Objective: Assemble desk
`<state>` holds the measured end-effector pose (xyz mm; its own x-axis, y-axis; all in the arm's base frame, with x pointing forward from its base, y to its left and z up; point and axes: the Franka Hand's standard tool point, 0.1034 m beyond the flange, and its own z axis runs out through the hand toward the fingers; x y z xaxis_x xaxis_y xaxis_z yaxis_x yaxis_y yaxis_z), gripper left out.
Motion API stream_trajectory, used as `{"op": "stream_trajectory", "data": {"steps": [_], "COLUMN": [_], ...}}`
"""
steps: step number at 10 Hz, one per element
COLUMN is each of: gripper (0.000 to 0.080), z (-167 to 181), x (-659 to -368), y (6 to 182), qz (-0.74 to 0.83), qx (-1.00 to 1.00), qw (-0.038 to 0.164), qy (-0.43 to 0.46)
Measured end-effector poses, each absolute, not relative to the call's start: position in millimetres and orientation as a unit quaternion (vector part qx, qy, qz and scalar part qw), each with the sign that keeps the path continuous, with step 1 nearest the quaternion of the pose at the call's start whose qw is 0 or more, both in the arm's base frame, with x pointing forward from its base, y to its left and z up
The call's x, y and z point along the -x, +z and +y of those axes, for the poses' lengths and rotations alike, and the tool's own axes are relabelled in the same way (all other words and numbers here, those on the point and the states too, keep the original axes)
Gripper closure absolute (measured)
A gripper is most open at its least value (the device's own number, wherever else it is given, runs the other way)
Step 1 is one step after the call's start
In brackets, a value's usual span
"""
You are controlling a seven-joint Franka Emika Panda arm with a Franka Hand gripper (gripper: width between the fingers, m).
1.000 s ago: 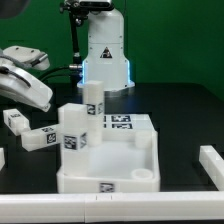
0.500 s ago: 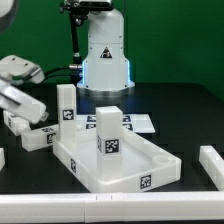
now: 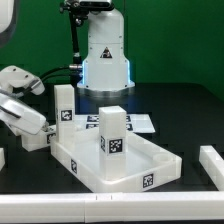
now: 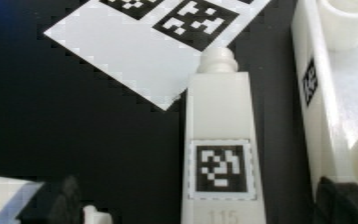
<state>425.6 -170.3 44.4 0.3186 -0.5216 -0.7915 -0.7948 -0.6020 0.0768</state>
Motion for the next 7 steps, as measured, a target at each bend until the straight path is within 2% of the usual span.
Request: {"op": "stream_trajectory", "data": {"steps": [2,4,5,7], "gripper": [0.0151,0.0151,0.0151,0.0151], "z": [-146,-104,-94,-102], "x": [-420,-410,-409,-408], "y": [45.0,50.9,53.2,51.4], "qz": [0.431,0.446,0.443,0.443], "qx": [0.779,0.765,0.766,0.766], "qw": [0.156,0.134,0.130,0.132], "qy": [0.427,0.444,0.448,0.446]}}
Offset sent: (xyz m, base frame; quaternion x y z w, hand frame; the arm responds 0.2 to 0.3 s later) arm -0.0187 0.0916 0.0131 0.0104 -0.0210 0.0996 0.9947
